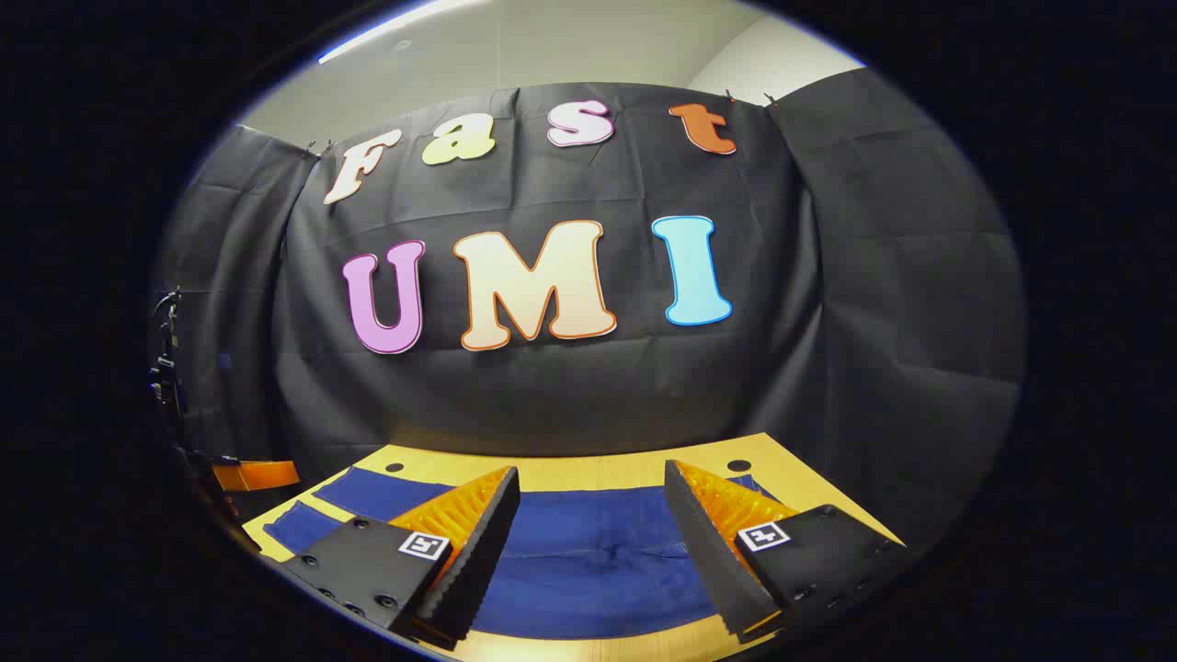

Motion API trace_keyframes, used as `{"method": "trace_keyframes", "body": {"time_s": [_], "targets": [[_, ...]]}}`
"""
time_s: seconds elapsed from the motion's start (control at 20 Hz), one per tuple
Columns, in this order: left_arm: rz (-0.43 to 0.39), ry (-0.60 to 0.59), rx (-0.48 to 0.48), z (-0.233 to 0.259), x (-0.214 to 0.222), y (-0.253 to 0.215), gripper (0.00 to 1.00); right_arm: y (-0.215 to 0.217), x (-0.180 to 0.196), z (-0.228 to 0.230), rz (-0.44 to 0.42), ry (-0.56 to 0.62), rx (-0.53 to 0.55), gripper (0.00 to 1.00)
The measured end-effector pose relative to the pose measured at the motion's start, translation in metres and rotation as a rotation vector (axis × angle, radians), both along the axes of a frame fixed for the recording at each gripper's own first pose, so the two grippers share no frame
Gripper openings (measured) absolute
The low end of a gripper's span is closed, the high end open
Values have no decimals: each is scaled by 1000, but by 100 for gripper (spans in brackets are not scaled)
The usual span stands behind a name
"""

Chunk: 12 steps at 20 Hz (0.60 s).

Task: Grasp the waist and the cuffs of the jeans and fold them to make the two legs overlap; first hold the waist and fold one-third of the jeans toward the cuffs, then hold the cuffs and fold the remaining one-third in the same direction to finish folding.

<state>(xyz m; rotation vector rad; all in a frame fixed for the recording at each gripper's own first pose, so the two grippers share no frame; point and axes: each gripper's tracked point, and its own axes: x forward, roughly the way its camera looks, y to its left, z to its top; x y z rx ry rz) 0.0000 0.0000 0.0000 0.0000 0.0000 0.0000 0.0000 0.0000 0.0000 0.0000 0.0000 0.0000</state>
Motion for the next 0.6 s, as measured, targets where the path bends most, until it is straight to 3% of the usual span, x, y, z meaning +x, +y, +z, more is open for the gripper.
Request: {"method": "trace_keyframes", "body": {"time_s": [0.05, 0.1, 0.3, 0.6], "targets": [[0, 3, 2, -1, 0, 1, 94, 2, 0, 1, 3, -1, -1, 94], [0, 2, 2, 0, 0, 2, 94, 5, 0, 1, 6, -2, -1, 98], [-7, 2, 10, -1, -2, 4, 95, 12, -2, -3, 17, 6, -2, 94], [-25, 26, -2, -10, -4, 11, 95, 16, -2, -6, 25, 19, -45, 98]]}}
